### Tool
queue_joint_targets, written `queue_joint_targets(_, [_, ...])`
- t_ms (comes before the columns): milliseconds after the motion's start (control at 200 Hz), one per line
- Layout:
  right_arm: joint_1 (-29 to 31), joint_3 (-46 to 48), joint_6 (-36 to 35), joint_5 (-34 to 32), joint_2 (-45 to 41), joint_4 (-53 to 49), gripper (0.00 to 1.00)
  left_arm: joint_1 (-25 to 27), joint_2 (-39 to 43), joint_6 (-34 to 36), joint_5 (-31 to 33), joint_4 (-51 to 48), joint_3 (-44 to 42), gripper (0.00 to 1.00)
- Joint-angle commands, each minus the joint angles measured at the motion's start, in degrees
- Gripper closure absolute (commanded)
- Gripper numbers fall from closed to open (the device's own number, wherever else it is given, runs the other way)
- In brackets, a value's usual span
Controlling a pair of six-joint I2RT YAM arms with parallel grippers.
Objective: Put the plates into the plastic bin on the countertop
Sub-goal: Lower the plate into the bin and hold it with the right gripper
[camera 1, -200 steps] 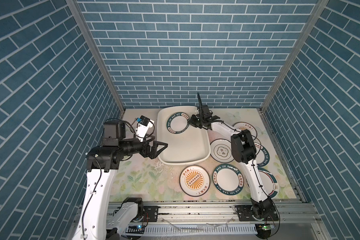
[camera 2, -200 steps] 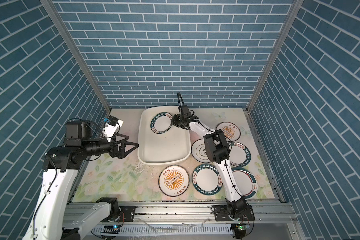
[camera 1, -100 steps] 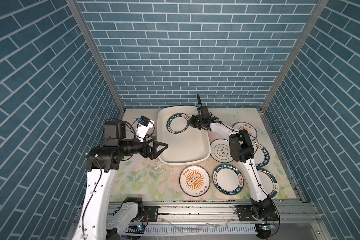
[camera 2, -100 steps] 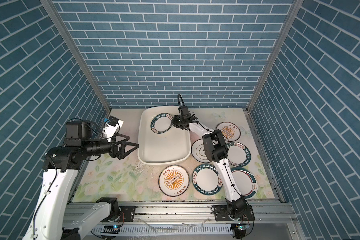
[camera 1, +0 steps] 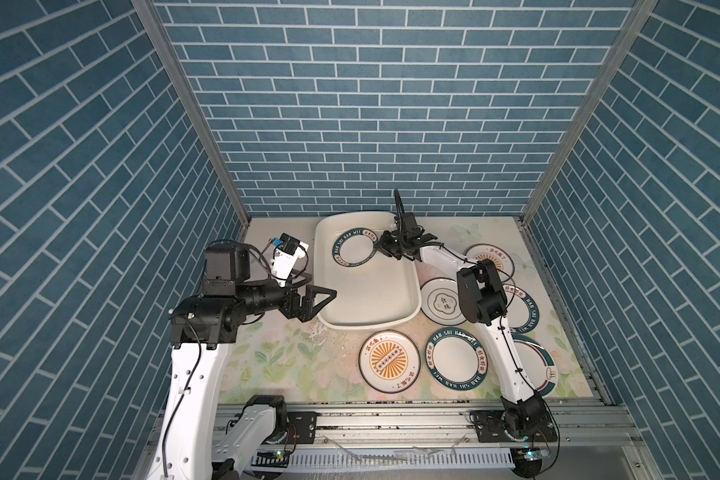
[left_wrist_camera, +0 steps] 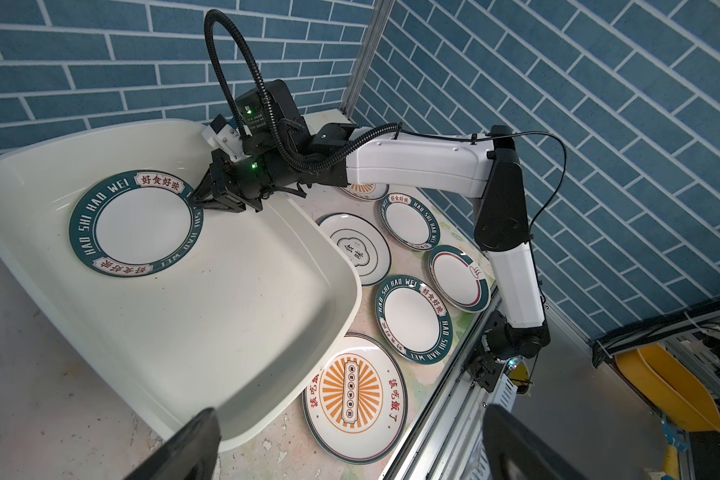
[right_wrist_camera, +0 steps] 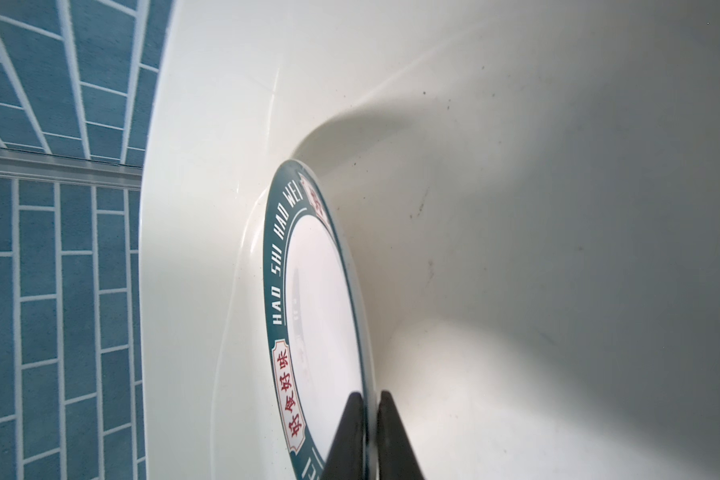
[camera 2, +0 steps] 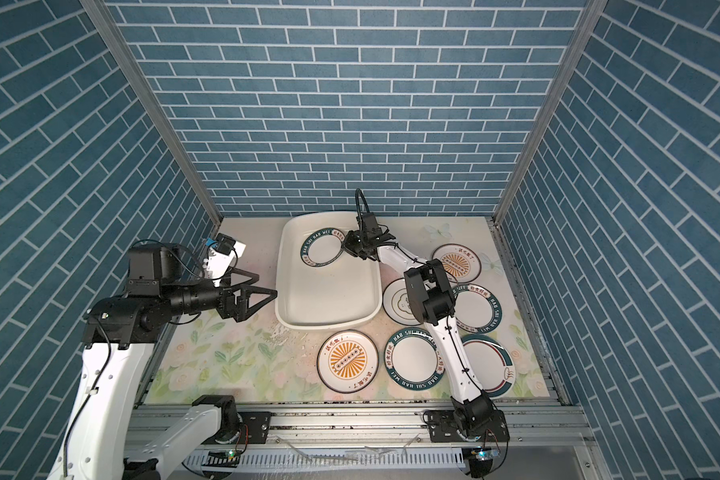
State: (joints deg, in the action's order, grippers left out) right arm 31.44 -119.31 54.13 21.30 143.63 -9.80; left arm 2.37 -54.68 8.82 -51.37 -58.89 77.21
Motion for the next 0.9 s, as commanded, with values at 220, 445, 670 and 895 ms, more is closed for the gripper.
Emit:
queue_joint_targets(220, [-0.15,1.72,2.93,0.54,1.12,2.63,0.89,-0.26,0.73,0.85,-1.09,-0.4,-0.31,0.01])
queue_joint_targets(445, [-0.15,2.83,3.53,0.33,1.45,3.8,0.86,-0.26,-0.17,0.37,-0.83,-0.26,-0.37,0.0])
queue_joint_targets(670, [-0.26,1.76,3.25,0.02,1.99,3.02,0.85,-0.26,-0.17,0.28,-0.8,-0.57,0.56,0.0])
queue_joint_targets(895, [-0.24,2.87,3.44,-0.47,1.65,3.14,0.8,-0.26,0.41,0.52,0.09,-0.84,0.28,0.0])
